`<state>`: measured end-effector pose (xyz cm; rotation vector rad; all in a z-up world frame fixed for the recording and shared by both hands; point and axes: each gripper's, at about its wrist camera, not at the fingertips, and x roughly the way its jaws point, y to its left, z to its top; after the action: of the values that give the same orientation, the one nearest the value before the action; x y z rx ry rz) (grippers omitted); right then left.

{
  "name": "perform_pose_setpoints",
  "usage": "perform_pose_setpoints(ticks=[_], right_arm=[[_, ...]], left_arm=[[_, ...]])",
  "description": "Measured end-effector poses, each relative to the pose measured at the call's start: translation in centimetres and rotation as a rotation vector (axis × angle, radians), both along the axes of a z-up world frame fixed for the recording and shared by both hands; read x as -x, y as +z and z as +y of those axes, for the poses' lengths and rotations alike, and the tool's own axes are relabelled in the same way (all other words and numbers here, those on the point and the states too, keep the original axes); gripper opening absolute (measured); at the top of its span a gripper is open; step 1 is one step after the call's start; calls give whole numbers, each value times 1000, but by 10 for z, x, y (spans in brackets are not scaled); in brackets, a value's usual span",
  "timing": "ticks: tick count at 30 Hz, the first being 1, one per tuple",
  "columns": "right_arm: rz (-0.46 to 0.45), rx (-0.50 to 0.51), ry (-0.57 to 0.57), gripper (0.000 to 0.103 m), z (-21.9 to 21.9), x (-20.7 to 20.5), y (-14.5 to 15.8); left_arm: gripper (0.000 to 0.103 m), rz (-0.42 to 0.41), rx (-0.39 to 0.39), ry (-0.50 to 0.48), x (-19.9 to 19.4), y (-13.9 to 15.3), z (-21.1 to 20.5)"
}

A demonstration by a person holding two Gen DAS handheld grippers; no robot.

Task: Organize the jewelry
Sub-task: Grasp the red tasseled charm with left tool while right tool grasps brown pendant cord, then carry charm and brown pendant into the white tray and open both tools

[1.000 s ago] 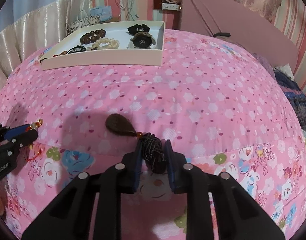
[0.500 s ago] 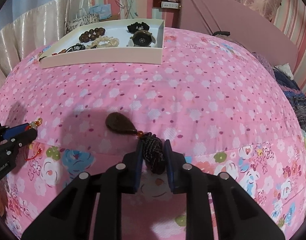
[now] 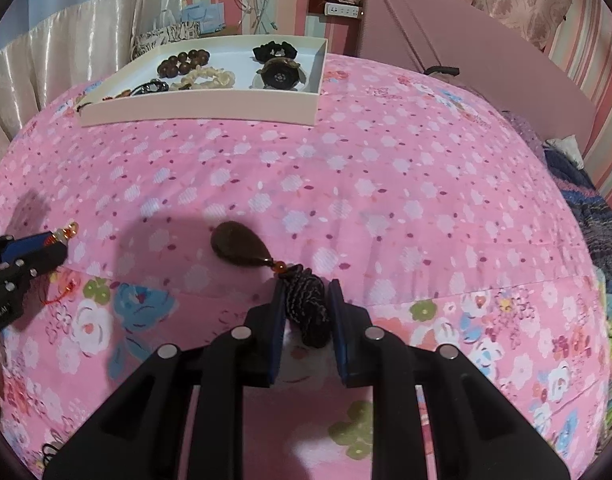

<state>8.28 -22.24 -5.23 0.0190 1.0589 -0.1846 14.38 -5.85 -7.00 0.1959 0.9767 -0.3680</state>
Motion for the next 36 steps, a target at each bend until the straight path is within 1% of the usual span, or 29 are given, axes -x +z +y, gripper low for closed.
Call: perform_pose_setpoints(ticks=[3, 7, 11, 15, 19, 26, 30, 36], right_arm=[[2, 14, 6, 21, -1, 1, 0], [-6, 7, 2, 21, -4, 2, 0], [-12, 20, 5, 18, -5, 3, 1], [-15, 36, -11, 18, -13, 6, 2], [-12, 43, -23, 17, -25, 6, 4], [-34, 47, -45, 17, -45, -3, 20], [-51, 54, -45, 17, -51, -13, 31], [-73, 53, -53, 17, -58, -40, 47]], left_arm=[[19, -1, -1, -1, 0, 0, 0], [19, 0, -1, 0, 0, 0, 0], [10, -5, -15, 8, 0, 0, 1], [7, 15, 2, 20, -5, 2, 8], [7, 3, 3, 49, -11, 6, 14], [7, -23, 37, 87, -24, 29, 28], [7, -61, 32, 98, -35, 48, 33], [7, -78, 46, 114, -67, 72, 38]])
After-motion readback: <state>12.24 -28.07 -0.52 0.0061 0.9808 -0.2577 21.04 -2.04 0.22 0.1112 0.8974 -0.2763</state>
